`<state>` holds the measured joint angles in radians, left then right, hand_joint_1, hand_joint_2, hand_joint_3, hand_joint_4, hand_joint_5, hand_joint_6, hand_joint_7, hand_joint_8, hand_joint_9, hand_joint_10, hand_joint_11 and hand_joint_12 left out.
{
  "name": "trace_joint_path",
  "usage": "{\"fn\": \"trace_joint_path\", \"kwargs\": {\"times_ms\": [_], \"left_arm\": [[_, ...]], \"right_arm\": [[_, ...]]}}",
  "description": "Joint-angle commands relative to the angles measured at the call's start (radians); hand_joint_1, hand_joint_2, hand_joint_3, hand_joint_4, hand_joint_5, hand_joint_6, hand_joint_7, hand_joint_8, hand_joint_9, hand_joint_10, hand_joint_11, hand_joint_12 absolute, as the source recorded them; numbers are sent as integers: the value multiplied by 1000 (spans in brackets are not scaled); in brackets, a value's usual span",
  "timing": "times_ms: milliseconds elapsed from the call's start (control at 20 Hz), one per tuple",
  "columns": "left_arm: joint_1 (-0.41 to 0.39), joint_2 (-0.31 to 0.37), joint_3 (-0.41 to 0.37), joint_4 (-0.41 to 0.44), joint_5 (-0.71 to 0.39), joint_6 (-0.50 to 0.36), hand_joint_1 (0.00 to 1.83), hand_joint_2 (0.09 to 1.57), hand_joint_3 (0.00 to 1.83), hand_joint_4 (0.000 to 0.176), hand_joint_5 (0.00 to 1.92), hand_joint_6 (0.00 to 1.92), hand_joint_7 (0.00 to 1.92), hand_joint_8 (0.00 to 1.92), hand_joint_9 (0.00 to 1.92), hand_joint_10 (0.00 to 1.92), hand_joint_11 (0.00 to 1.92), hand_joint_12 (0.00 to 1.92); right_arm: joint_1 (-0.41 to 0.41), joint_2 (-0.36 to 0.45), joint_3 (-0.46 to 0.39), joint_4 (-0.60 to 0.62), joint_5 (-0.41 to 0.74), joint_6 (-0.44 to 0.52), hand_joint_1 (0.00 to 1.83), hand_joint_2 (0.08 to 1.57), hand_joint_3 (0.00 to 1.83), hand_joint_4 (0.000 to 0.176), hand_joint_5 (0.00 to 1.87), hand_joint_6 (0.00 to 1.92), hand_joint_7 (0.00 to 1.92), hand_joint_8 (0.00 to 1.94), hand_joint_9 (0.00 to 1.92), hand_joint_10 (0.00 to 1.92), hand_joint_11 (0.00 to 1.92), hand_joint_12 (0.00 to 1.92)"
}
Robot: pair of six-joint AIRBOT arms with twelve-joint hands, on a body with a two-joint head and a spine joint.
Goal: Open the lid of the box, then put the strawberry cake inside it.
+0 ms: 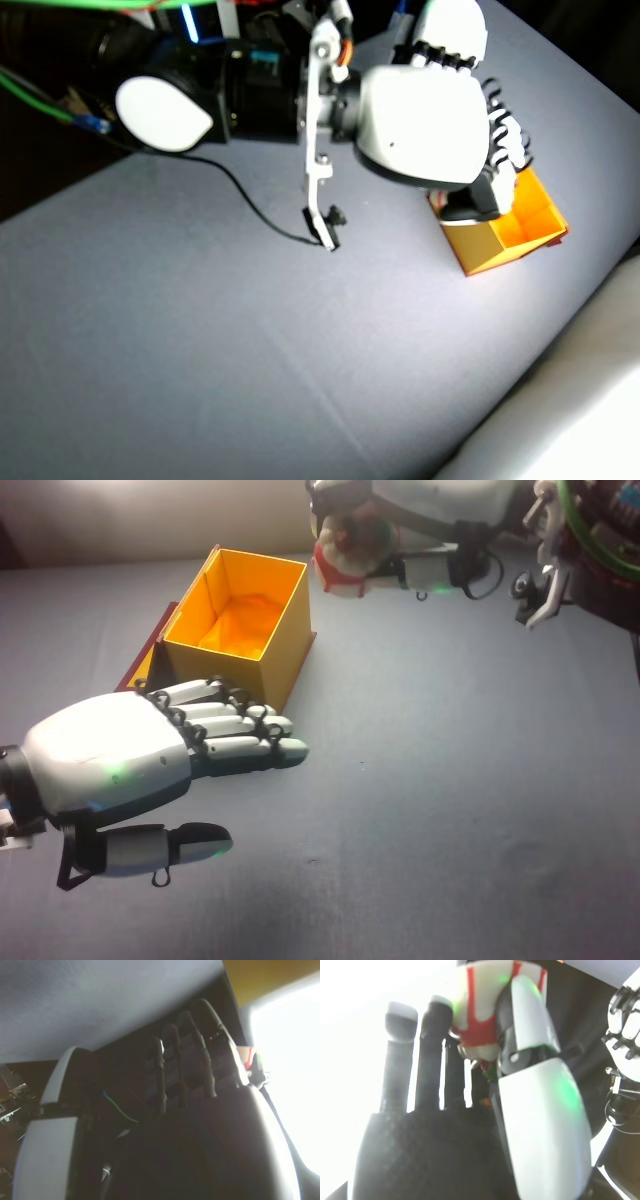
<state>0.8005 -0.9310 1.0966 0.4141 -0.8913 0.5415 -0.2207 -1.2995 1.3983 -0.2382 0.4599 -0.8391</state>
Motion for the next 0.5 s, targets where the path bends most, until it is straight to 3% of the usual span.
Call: {"fn": "trace_joint_path", "kwargs": {"times_ms": [0,50,100,150,250,300,350,400,450], "left_arm": [[-13,3,0,-13,-115,-10,708,1347,0,9,294,11,259,10,240,28,0,1150],[-18,-2,3,-3,-111,-17,710,1344,0,1,307,15,258,8,233,26,0,1124],[-25,-9,8,6,-107,-25,680,1354,2,1,303,12,254,5,237,27,0,1109],[-33,-18,16,20,-101,-38,679,1350,0,0,309,13,276,10,270,40,0,1151],[-41,-28,25,38,-94,-52,670,1356,2,0,297,5,273,5,266,34,0,1073],[-43,-30,27,44,-92,-55,683,1351,0,1,300,5,274,3,261,27,0,1023],[-46,-33,29,50,-91,-59,704,1346,0,0,306,7,283,5,263,26,0,1028],[-48,-35,31,54,-89,-63,709,1352,1,0,303,5,285,6,258,23,0,1028],[-53,-40,35,63,-83,-71,722,1346,0,0,320,10,303,10,268,24,0,1047]], "right_arm": [[27,-4,6,14,122,0,1342,1243,1,0,686,1119,708,1454,746,1645,783,1803],[37,-15,13,11,118,0,1184,1188,0,0,835,1134,1126,1844,1280,1866,1366,1897],[45,-21,17,8,114,0,1153,1173,0,0,871,1124,1327,1922,1535,1910,1640,1916],[54,-29,22,4,104,0,1139,1186,0,0,840,1177,1031,1937,1248,1919,1381,1920],[65,-57,42,0,89,0,1205,1204,0,0,792,1236,862,1389,1075,1704,1087,1884],[71,-82,59,0,77,0,1218,1226,1,0,733,1113,842,1484,977,1634,967,1859],[76,-100,72,-1,62,0,1208,1236,3,0,727,1284,778,1432,917,1747,965,1909],[78,-111,79,-3,55,0,1211,1241,0,0,730,1128,792,1527,773,1546,763,1840],[79,-125,89,-4,46,0,1211,1241,0,0,725,1121,796,1535,724,1488,702,1845]]}}
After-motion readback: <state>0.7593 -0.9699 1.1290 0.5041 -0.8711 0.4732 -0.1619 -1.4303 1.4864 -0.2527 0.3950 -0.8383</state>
